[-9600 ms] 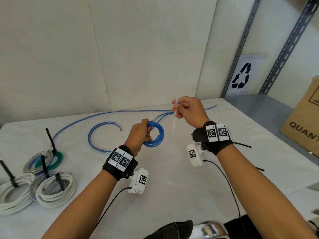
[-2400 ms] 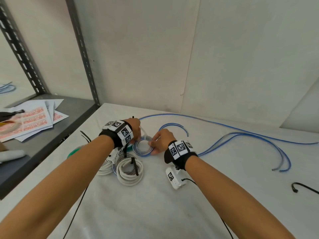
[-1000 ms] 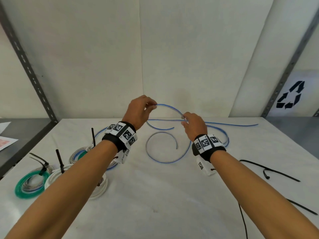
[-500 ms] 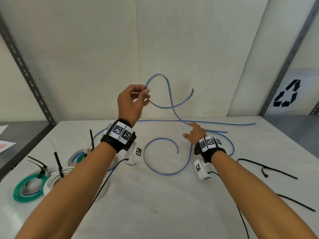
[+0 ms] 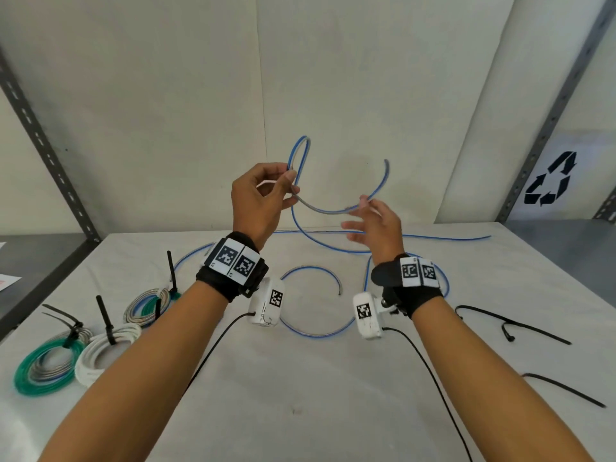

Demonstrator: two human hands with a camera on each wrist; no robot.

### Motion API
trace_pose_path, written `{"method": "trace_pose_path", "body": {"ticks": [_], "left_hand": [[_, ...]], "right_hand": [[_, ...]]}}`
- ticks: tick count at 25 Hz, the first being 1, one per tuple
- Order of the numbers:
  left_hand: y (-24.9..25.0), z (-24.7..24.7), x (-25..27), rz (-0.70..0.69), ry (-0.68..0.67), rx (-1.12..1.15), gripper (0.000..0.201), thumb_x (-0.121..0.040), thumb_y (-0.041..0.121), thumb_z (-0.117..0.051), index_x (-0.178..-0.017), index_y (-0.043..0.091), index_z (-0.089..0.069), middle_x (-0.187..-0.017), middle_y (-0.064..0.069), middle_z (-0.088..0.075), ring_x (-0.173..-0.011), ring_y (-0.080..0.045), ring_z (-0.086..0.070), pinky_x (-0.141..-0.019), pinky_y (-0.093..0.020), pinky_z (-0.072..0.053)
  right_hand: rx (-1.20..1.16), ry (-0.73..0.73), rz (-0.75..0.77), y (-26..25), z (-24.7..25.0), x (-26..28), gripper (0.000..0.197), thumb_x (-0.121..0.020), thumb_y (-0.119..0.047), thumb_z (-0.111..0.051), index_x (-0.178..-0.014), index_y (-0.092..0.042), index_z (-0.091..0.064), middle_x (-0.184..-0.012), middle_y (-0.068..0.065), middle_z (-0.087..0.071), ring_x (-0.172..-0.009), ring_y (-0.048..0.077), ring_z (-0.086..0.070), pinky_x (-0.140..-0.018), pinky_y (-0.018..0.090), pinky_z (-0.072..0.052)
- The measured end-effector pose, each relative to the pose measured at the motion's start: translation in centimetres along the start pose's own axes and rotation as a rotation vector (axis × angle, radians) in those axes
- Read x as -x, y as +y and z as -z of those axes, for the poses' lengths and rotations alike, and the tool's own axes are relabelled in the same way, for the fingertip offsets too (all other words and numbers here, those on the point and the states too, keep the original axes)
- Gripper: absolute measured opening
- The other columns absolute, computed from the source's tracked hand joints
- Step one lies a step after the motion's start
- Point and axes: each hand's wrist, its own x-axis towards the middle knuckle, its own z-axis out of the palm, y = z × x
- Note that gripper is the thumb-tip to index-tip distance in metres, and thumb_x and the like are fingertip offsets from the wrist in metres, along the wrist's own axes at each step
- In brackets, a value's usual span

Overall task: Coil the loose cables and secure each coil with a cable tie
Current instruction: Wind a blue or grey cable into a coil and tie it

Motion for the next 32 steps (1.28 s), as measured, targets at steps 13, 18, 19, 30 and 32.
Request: {"method": "trace_pose_path", "body": {"ticks": [13,18,19,30,32], "left_hand": [[-2.8,-0.5,3.1,0.294,-0.319,-0.132,0.041,-0.102,0.015,-0.057,-0.141,0.015,-0.043,-0.108,-0.009,-0.074,-0.094,-0.02,-0.074,-0.078,-0.036,-0.063],[-3.3,0.0,2.4,0.28,0.01,0.104,0.035,-0.098,0.0,-0.06,-0.128,0.002,-0.041,-0.095,-0.02,-0.074,-0.079,-0.032,-0.075,-0.074,-0.036,-0.063],[-3.5,0.1,2.2,0.253,0.129,0.169,0.035,-0.096,0.0,-0.062,-0.125,0.004,-0.043,-0.094,-0.02,-0.074,-0.076,-0.032,-0.074,-0.071,-0.034,-0.062],[-7.4,2.5,2.2,0.338,-0.28,-0.395,0.01,-0.105,0.011,-0.03,-0.103,0.009,-0.04,-0.083,0.001,-0.053,-0.072,-0.008,-0.05,-0.076,-0.027,-0.039],[-7.9,2.9,2.4,0.293,-0.277,-0.4,0.009,-0.103,0.004,-0.033,-0.107,0.007,-0.041,-0.089,0.003,-0.057,-0.069,-0.007,-0.054,-0.075,-0.029,-0.042]], "right_hand": [[0.221,0.103,0.226,-0.1,-2.8,3.1,0.05,-0.104,-0.007,-0.049,-0.148,-0.031,-0.047,-0.083,0.015,-0.07,-0.054,0.023,-0.071,-0.061,0.033,-0.062],[0.258,0.102,0.195,0.6,-2.0,2.9,0.045,-0.102,-0.003,-0.047,-0.14,-0.026,-0.056,-0.089,0.012,-0.072,-0.055,0.027,-0.072,-0.06,0.033,-0.062],[0.279,0.106,0.204,0.9,-2.1,2.8,0.046,-0.1,0.0,-0.045,-0.137,-0.023,-0.059,-0.091,0.014,-0.071,-0.055,0.026,-0.072,-0.059,0.032,-0.061],[0.588,0.012,0.399,4.2,-2.7,2.7,0.015,-0.094,-0.013,-0.065,-0.105,-0.022,-0.07,-0.084,-0.009,-0.07,-0.077,0.011,-0.067,-0.064,0.047,-0.06],[0.647,0.01,0.451,4.6,-2.9,3.0,0.02,-0.097,-0.014,-0.06,-0.111,-0.026,-0.068,-0.088,-0.01,-0.067,-0.08,0.01,-0.065,-0.065,0.047,-0.06]]}}
